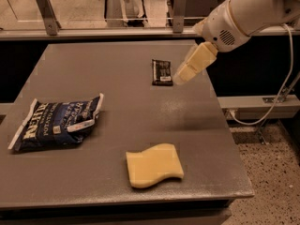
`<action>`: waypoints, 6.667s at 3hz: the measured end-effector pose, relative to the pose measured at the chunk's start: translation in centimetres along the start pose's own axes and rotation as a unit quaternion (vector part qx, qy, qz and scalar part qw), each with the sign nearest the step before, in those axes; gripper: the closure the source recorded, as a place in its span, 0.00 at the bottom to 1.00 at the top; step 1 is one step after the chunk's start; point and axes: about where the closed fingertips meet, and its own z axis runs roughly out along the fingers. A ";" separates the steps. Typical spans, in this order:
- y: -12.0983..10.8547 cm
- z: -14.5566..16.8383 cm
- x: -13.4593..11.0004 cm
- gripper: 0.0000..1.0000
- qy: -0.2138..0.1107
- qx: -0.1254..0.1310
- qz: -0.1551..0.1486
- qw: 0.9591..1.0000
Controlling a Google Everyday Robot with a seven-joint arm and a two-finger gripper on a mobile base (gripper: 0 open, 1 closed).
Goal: Move rxbar chocolate near blue chip bag
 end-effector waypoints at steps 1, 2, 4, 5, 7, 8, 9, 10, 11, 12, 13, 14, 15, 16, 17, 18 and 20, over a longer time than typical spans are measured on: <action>-0.8 0.7 -0.6 0.00 -0.024 0.012 0.004 1.000; -3.8 3.1 -2.4 0.00 -0.063 0.037 0.013 0.997; -8.2 9.6 -2.0 0.00 -0.090 0.054 0.076 0.992; -8.6 12.6 -1.0 0.00 -0.085 0.052 0.113 0.989; -8.4 16.5 2.0 0.00 -0.036 0.069 0.181 0.980; -8.3 17.3 3.2 0.00 -0.020 0.075 0.210 0.975; -8.3 17.3 3.1 0.00 -0.020 0.075 0.210 0.975; -8.1 17.5 3.1 0.26 -0.019 0.073 0.209 0.975; -8.1 17.7 3.0 0.49 -0.019 0.072 0.209 0.975; -8.0 17.7 3.0 0.72 -0.019 0.072 0.208 0.975; -8.1 17.3 2.7 0.96 -0.019 0.072 0.208 0.975; -8.1 17.3 2.6 1.00 -0.019 0.071 0.208 0.975; -8.1 17.2 2.6 1.00 -0.019 0.071 0.208 0.975; -8.2 17.2 2.5 1.00 -0.019 0.071 0.208 0.975; -7.8 15.5 -0.3 1.00 -0.051 0.049 0.178 0.982; -7.2 12.6 -4.9 1.00 -0.113 0.001 0.130 0.985; -3.4 12.1 -9.0 1.00 -0.165 -0.090 0.065 0.980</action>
Offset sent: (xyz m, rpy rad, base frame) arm 0.1091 0.0358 -0.0007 0.2070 -0.1728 -0.0990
